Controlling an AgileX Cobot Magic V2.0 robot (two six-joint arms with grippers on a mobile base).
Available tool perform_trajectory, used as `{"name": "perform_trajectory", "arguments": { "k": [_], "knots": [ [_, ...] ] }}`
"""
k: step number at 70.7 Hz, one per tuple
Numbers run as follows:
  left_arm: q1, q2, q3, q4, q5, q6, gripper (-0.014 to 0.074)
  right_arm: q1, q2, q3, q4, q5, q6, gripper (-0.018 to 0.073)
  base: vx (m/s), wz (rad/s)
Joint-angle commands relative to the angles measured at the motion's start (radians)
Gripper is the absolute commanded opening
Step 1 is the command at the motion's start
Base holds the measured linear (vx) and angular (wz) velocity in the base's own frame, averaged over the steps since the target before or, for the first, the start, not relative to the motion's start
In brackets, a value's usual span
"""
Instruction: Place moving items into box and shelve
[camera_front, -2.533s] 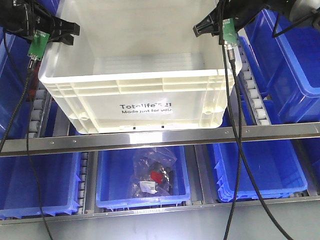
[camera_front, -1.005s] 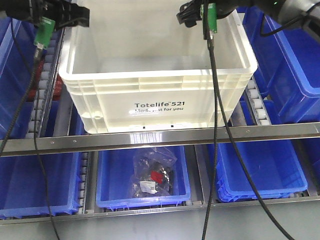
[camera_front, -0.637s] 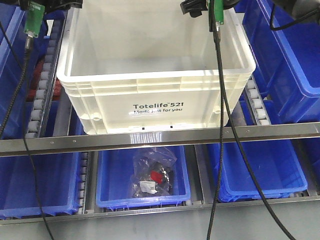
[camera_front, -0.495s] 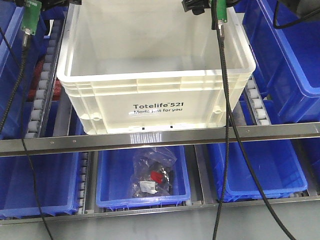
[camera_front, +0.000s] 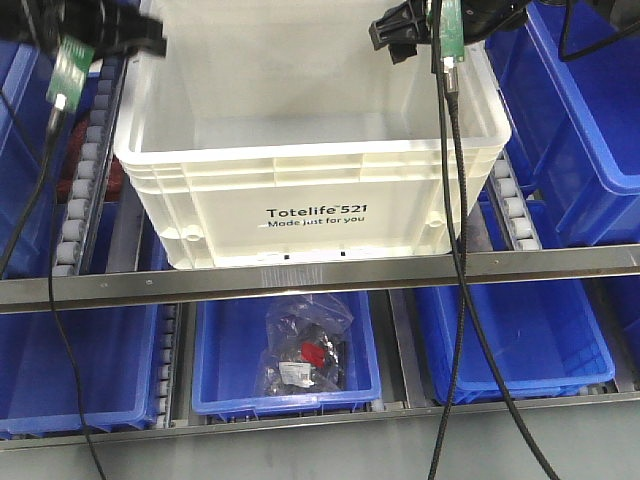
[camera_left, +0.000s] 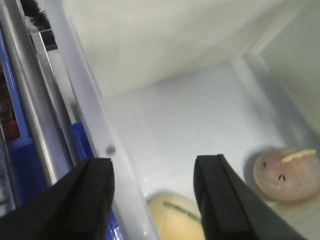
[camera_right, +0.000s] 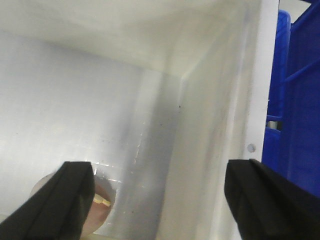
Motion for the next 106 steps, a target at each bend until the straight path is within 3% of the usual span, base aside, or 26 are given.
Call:
{"name": "perform_trajectory", "arguments": {
  "k": [1, 17, 32, 40, 49, 75, 93, 106],
  "knots": [
    [-0.006, -0.11, 0.052, -0.038, -0.126, 0.014, 0.0486, -0.002, -0.063, -0.035, -0.008, -0.046, -0.003, 0.0582, 0.0, 0.0],
    [-0.005, -0.225, 0.141, -0.029, -0.172, 0.059, 0.0486, 0.013, -0.064, -0.03, 0.086, -0.085, -0.002, 0.0582, 0.0, 0.0],
    [-0.005, -0.243, 0.142, -0.028, -0.132, 0.059, 0.0486, 0.102, -0.142, 0.19, 0.004, -0.313, 0.08, 0.0582, 0.0, 0.0],
    [-0.005, -0.257, 0.143, -0.029, -0.144, 0.059, 0.0486, 0.108, -0.215, 0.296, -0.03, -0.383, 0.162, 0.0582, 0.0, 0.0],
    [-0.005, -0.332, 0.189, -0.03, -0.199, 0.096, 0.0486, 0.108, -0.346, 0.443, -0.062, -0.489, 0.174, 0.0582, 0.0, 0.0],
    [-0.005, -0.794, 0.629, -0.03, -0.357, 0.111, 0.0486, 0.108, -0.846, 0.942, -0.105, -0.835, 0.191, 0.0582, 0.0, 0.0],
    [-0.005, -1.231, 0.876, -0.03, -0.317, 0.11, 0.0486, 0.108, -1.219, 1.234, -0.122, -0.829, 0.187, 0.0582, 0.0, 0.0],
    [-0.005, -1.479, 0.984, -0.027, -0.167, 0.11, 0.0486, 0.108, -1.499, 1.388, -0.158, -0.73, 0.183, 0.0582, 0.0, 0.0]
  ]
}}
